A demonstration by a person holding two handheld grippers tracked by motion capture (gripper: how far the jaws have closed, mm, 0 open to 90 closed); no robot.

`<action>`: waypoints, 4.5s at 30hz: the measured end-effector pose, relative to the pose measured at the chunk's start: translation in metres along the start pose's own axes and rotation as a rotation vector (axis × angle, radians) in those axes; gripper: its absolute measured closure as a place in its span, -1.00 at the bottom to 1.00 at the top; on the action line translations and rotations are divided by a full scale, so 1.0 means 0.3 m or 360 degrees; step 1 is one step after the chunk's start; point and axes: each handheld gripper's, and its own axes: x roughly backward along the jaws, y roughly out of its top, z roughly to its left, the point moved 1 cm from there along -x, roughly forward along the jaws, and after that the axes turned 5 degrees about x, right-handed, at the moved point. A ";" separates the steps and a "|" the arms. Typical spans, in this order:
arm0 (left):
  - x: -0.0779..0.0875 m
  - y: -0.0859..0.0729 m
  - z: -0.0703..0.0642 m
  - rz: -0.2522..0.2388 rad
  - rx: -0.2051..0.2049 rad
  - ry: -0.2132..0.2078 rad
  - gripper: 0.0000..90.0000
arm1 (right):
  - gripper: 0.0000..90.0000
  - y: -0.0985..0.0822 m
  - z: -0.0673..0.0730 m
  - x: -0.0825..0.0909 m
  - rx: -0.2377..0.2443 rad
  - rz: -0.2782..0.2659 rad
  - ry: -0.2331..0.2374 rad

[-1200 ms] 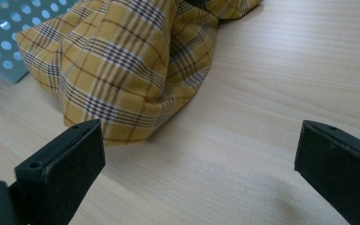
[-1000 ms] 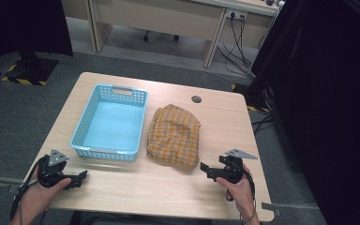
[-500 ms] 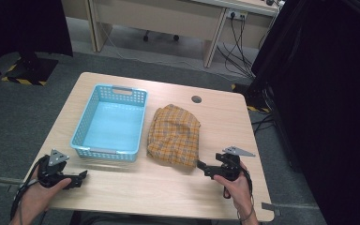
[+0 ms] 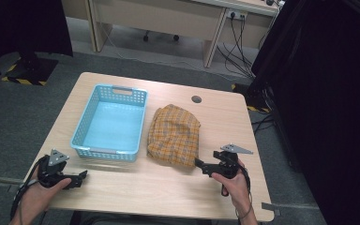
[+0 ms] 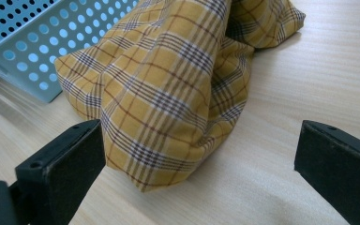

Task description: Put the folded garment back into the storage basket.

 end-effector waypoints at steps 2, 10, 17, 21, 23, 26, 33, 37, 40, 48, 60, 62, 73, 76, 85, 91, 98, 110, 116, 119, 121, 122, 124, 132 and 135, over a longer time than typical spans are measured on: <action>0.000 0.000 0.000 0.0000 0.0000 0.0000 -1.00 | -0.94 0.006 0.002 -0.001 0.0003 -0.0002 0.0004; 0.000 0.000 0.000 0.0000 0.0001 0.0000 -1.00 | -0.93 0.025 -0.001 -0.005 -0.0018 -0.0028 0.0029; 0.000 0.000 0.000 0.0000 0.0000 0.0000 -1.00 | -0.92 0.045 -0.017 -0.017 -0.0061 -0.0051 0.0082; 0.000 0.000 0.000 0.0000 0.0000 0.0000 -1.00 | -0.91 0.054 -0.024 -0.033 -0.0067 -0.0046 0.0083; 0.000 0.000 0.000 0.0000 0.0000 0.0000 -1.00 | -0.91 0.058 -0.025 -0.038 -0.0077 -0.0046 0.0091; 0.000 0.000 0.000 0.0000 0.0000 0.0000 -1.00 | -0.90 0.066 -0.024 -0.047 -0.0075 -0.0049 0.0097; 0.000 0.000 0.000 0.0000 0.0001 0.0000 -1.00 | -0.89 0.085 -0.015 -0.067 -0.0054 -0.0042 0.0107; 0.000 0.000 0.000 0.0000 0.0001 0.0000 -1.00 | -0.89 0.098 -0.014 -0.077 -0.0051 -0.0045 0.0111; 0.000 0.000 0.000 0.0000 0.0000 0.0000 -1.00 | -0.88 0.103 -0.014 -0.082 -0.0051 -0.0048 0.0113; 0.000 0.000 0.000 0.0000 0.0000 0.0000 -1.00 | -0.87 0.121 -0.024 -0.094 -0.0064 -0.0057 0.0114; 0.000 0.000 0.000 0.0000 0.0000 0.0000 -1.00 | -0.84 0.145 -0.030 -0.126 -0.0079 -0.0061 0.0124; 0.000 0.000 0.000 -0.0001 0.0000 0.0000 -1.00 | -0.84 0.149 -0.031 -0.132 -0.0081 -0.0061 0.0126; 0.000 0.000 0.000 -0.0001 0.0001 0.0000 -1.00 | -0.81 0.174 -0.035 -0.161 -0.0089 -0.0064 0.0131; 0.000 0.000 0.000 0.0000 0.0000 0.0000 -1.00 | -0.79 0.178 -0.035 -0.171 -0.0092 -0.0061 0.0131; 0.000 0.000 0.000 0.0000 0.0000 0.0000 -1.00 | -0.76 0.189 -0.032 -0.202 -0.0099 -0.0052 0.0148; 0.000 0.000 0.000 0.0000 0.0000 0.0000 -1.00 | -0.73 0.200 -0.036 -0.212 -0.0104 -0.0056 0.0153; 0.000 0.000 0.000 0.0000 0.0000 0.0000 -1.00 | -0.70 0.206 -0.037 -0.235 -0.0104 -0.0045 0.0164; 0.000 0.000 0.000 0.0000 0.0000 0.0000 -1.00 | -0.66 0.220 -0.033 -0.264 -0.0098 -0.0032 0.0180; 0.000 0.000 0.000 0.0000 0.0000 0.0000 -1.00 | -0.64 0.221 -0.032 -0.277 -0.0092 -0.0022 0.0187; 0.000 0.000 0.000 -0.0001 0.0000 0.0000 -1.00 | -0.63 0.224 -0.033 -0.282 -0.0092 -0.0019 0.0189; 0.000 0.000 0.000 0.0000 0.0000 0.0000 -1.00 | -0.62 0.225 -0.033 -0.286 -0.0091 -0.0014 0.0183; 0.000 0.000 0.000 0.0000 0.0000 0.0000 -1.00 | -0.62 0.225 -0.033 -0.289 -0.0094 -0.0011 0.0185; 0.000 0.000 0.000 0.0000 0.0000 0.0000 -1.00 | -0.59 0.225 -0.033 -0.296 -0.0099 -0.0006 0.0193; 0.000 0.000 0.000 0.0000 0.0000 0.0000 -1.00 | -0.53 0.227 -0.031 -0.313 -0.0099 0.0005 0.0208; 0.000 0.000 0.000 -0.0001 0.0001 0.0000 -1.00 | -0.51 0.227 -0.030 -0.321 -0.0096 0.0009 0.0211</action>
